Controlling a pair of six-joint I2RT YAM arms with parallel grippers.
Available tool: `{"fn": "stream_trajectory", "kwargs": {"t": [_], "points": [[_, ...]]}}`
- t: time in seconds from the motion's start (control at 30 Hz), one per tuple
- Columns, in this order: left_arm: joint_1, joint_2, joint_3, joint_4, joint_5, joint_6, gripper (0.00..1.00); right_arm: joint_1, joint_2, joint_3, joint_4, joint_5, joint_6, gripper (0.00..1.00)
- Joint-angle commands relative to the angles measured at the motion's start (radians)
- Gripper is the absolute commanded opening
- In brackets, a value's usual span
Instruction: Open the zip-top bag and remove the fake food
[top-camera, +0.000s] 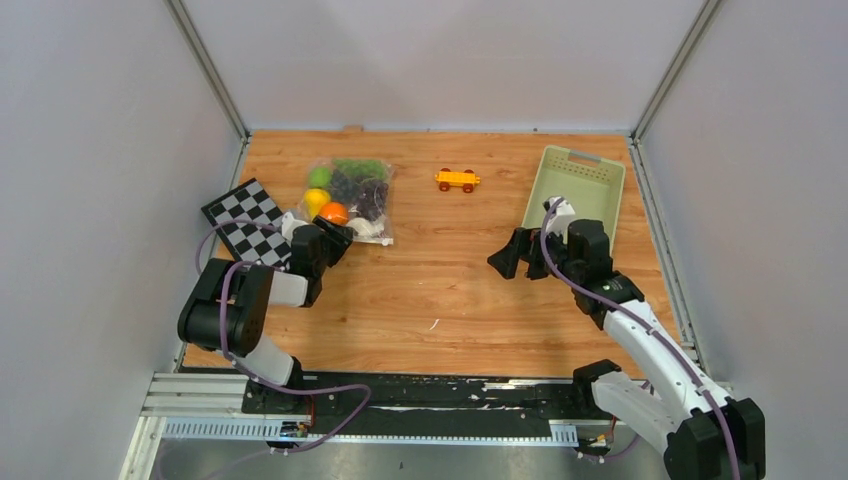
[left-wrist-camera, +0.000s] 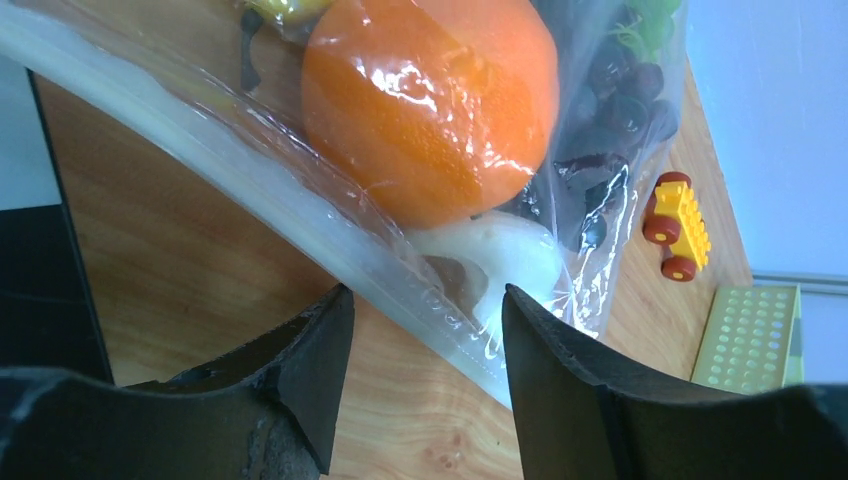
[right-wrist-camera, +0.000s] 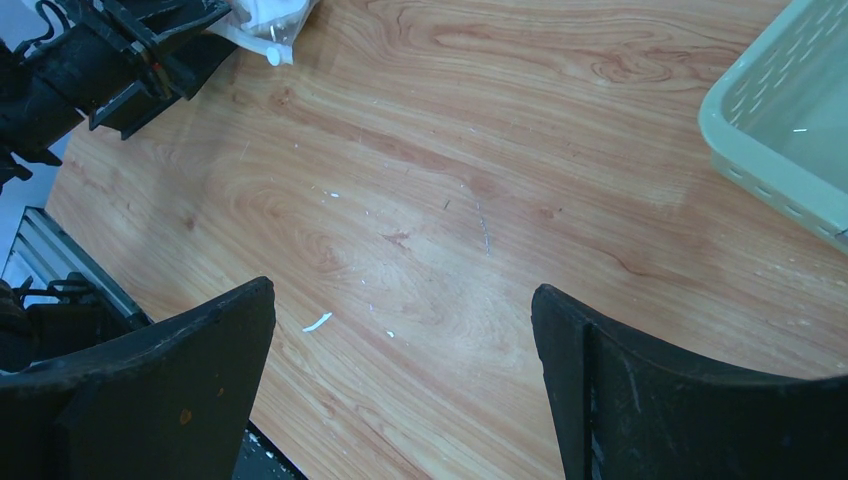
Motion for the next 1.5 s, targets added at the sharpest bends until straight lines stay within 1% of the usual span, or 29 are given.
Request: {"fn": "stream_trajectory", "kwargs": {"t": [0.0, 0.1, 0.2, 0.33, 0.37, 0.43, 0.63, 0.7, 0.8, 0.97, 1.1, 1.2, 1.33, 1.47], "points": [[0.008, 0.061, 0.027, 0.178, -0.008, -0.023, 0.59, 0.003, 0.02, 0.041, 0.068, -0.061, -0.03, 1.0], [0.008, 0.091, 0.029, 0.224, 0.021, -0.037, 0.42, 0.003, 0.035, 0.036, 0.077, -0.081, -0.034, 1.0], [0.007, 0.09, 0.036, 0.204, 0.054, -0.042, 0.24, 0.003, 0.05, 0.036, 0.086, -0.081, -0.025, 1.0], [0.005, 0.06, 0.013, 0.203, 0.091, -0.041, 0.01, 0.005, 0.069, 0.03, 0.127, -0.101, 0.003, 1.0], [0.004, 0.049, 0.009, 0.196, 0.099, -0.04, 0.0, 0.005, 0.076, 0.026, 0.142, -0.108, 0.016, 1.0], [-0.003, 0.025, 0.009, 0.151, 0.108, -0.029, 0.0, 0.006, 0.096, 0.023, 0.17, -0.124, 0.04, 1.0], [-0.086, -0.073, 0.002, 0.034, 0.148, 0.01, 0.0, 0.045, 0.189, 0.043, 0.236, -0.153, 0.117, 1.0], [-0.112, -0.104, -0.008, 0.011, 0.162, 0.013, 0.0, 0.058, 0.218, 0.035, 0.288, -0.167, 0.179, 1.0], [-0.143, -0.155, -0.036, -0.029, 0.175, 0.012, 0.0, 0.095, 0.259, -0.005, 0.408, -0.167, 0.316, 0.98], [-0.219, -0.241, -0.094, -0.053, 0.186, -0.014, 0.0, 0.207, 0.34, -0.051, 0.551, -0.094, 0.467, 0.96], [-0.277, -0.304, -0.152, -0.057, 0.184, -0.054, 0.0, 0.257, 0.411, -0.126, 0.689, -0.038, 0.593, 0.9], [-0.309, -0.344, -0.201, -0.069, 0.177, -0.073, 0.0, 0.267, 0.459, -0.175, 0.788, -0.018, 0.671, 0.86], [-0.341, -0.37, -0.25, -0.05, 0.178, -0.114, 0.0, 0.287, 0.542, -0.187, 0.886, -0.016, 0.702, 0.79], [-0.36, -0.388, -0.27, -0.051, 0.177, -0.133, 0.0, 0.319, 0.645, -0.182, 1.005, -0.028, 0.743, 0.7]]}}
